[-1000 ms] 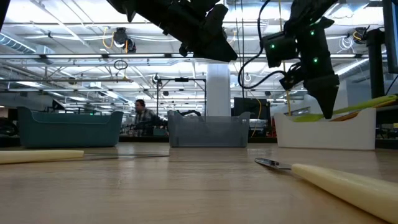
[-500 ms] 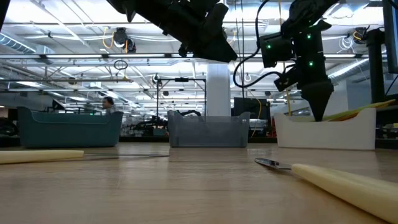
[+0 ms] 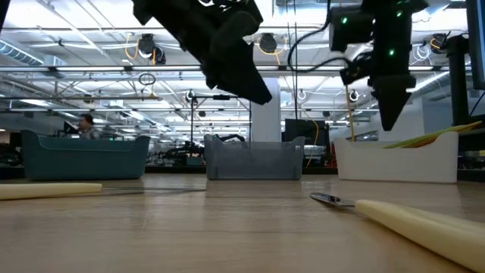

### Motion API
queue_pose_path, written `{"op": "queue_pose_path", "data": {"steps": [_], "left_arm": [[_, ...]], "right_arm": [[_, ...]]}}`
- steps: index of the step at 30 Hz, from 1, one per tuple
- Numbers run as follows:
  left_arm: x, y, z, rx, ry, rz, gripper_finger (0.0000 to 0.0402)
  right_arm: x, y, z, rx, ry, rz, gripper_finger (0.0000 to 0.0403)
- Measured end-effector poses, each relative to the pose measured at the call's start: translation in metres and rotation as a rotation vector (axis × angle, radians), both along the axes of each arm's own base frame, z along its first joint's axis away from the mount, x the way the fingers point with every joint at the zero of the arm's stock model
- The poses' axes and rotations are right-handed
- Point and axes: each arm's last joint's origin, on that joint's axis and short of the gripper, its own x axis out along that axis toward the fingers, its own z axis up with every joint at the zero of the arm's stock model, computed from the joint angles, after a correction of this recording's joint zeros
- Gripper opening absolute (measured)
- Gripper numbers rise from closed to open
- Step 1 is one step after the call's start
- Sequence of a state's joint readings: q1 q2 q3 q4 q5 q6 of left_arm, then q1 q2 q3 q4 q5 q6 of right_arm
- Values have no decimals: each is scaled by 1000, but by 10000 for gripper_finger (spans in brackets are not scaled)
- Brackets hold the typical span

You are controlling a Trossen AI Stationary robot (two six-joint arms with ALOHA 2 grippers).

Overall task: Pick & Place Kitchen Items
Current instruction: Put the left yellow table knife into the black bin

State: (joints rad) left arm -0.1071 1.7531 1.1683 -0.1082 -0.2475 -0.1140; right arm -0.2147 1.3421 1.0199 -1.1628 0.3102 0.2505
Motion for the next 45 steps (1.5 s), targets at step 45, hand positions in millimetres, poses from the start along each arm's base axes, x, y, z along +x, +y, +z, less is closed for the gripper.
{"op": "queue_pose_path", "data": {"steps": [45], "left_arm": [[-109,-113,-63,-246,683,138,120]], "right_arm": [[68,90,12,-10,-642,355,160]]}}
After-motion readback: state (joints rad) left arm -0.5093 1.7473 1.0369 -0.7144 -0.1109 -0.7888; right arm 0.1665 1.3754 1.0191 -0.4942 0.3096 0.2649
